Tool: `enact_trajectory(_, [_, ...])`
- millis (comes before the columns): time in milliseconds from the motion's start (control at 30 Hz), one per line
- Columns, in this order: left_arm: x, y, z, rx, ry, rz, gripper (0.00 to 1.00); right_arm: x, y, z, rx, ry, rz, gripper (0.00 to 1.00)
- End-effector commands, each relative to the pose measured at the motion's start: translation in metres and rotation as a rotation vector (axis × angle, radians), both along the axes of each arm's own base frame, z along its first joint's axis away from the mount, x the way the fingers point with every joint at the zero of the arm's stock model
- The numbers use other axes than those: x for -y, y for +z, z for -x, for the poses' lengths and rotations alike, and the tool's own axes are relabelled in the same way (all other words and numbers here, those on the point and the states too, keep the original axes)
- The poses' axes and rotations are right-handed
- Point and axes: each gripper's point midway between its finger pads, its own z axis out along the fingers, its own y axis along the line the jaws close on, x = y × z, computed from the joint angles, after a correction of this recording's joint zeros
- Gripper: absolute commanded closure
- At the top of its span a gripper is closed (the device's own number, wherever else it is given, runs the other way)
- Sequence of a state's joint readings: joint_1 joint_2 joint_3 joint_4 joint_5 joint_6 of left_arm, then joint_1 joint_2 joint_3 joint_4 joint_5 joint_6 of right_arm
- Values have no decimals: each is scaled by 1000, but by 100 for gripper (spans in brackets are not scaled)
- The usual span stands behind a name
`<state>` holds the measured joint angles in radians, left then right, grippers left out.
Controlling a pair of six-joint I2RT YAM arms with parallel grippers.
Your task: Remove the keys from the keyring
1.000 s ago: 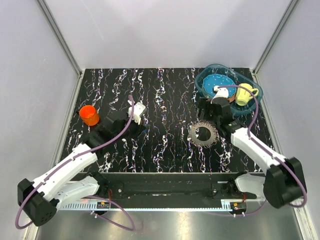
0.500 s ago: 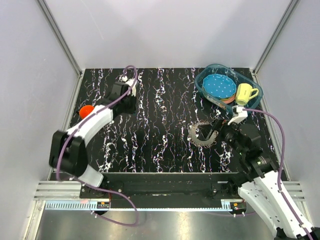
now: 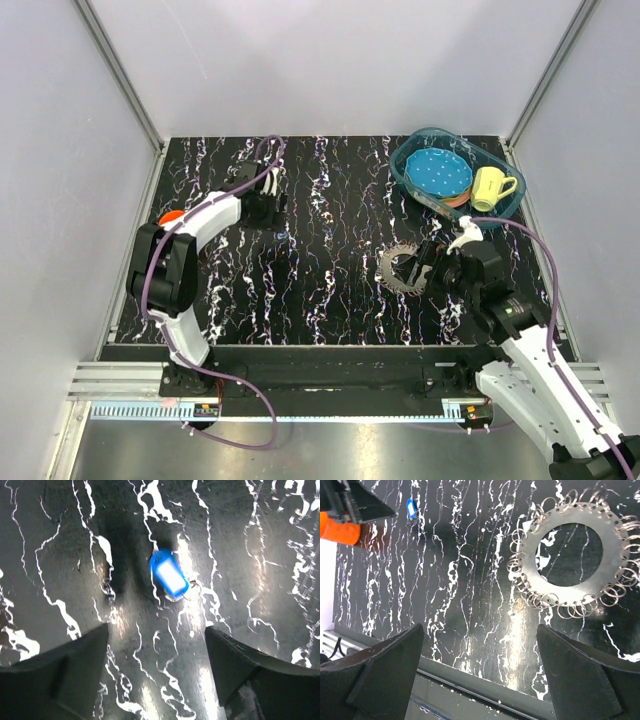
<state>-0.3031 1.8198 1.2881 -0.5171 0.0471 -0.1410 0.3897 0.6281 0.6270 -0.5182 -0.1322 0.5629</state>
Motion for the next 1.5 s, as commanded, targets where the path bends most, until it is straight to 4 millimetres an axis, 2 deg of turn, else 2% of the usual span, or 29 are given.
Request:
enact_trajectory(0, [9, 69, 1, 130, -23, 91, 2, 12, 29, -3, 49, -66, 9, 0])
enact_trajectory(33, [14, 79, 4, 156, -42, 128, 1, 14, 37, -5, 66, -81, 8, 0])
enact_trajectory(67, [19, 106, 10, 220, -67, 177, 1, 16, 40, -4, 71, -88, 10, 0])
enact_trajectory(100, [29, 110, 24, 222, -121, 246, 1, 17, 45, -5, 84, -96, 4, 0])
enact_trajectory(133, [36, 127, 26, 285, -148, 299, 1, 16, 55, -4, 104, -90, -2, 0])
enact_trajectory(167, [44, 148, 46, 338, -208, 375, 1, 16, 60, -3, 116, -82, -6, 0])
enact_trajectory(200, [48, 161, 54, 379, -236, 418, 1, 15, 67, -2, 140, -66, -3, 0])
enact_trajectory(233, [54, 183, 57, 467, -271, 470, 1, 11, 75, 1, 160, -36, -16, 0])
enact_trajectory(267, [56, 215, 75, 556, -300, 534, 1, 11, 81, 1, 177, -28, -17, 0])
enact_trajectory(300, [62, 213, 93, 560, -351, 592, 1, 12, 87, 2, 200, -28, -15, 0])
enact_trajectory(333, [65, 233, 100, 645, -383, 636, 1, 13, 98, 3, 229, -27, -20, 0])
enact_trajectory(367, [64, 242, 123, 677, -408, 692, 1, 13, 105, 3, 249, -22, -25, 0])
enact_trajectory(433, [63, 256, 138, 743, -425, 733, 1, 10, 124, 8, 297, 6, -47, 0])
enact_trajectory(467, [59, 259, 150, 772, -433, 740, 1, 9, 132, 9, 321, 10, -61, 0])
enact_trajectory(600, [54, 259, 174, 792, -455, 752, 1, 3, 159, 18, 391, 46, -131, 0])
enact_trajectory(700, [54, 259, 194, 781, -482, 783, 1, 2, 172, 24, 443, 55, -169, 0])
enact_trajectory(733, [51, 264, 200, 797, -476, 793, 1, 2, 169, 24, 443, 51, -176, 0])
enact_trajectory(900, [45, 259, 203, 808, -452, 758, 1, 6, 168, 27, 460, 29, -196, 0])
enact_trajectory(1200, [41, 262, 203, 833, -442, 731, 1, 8, 177, 32, 483, 37, -189, 0])
enact_trajectory(1467, [40, 270, 200, 838, -439, 723, 1, 7, 173, 32, 474, 39, -187, 0])
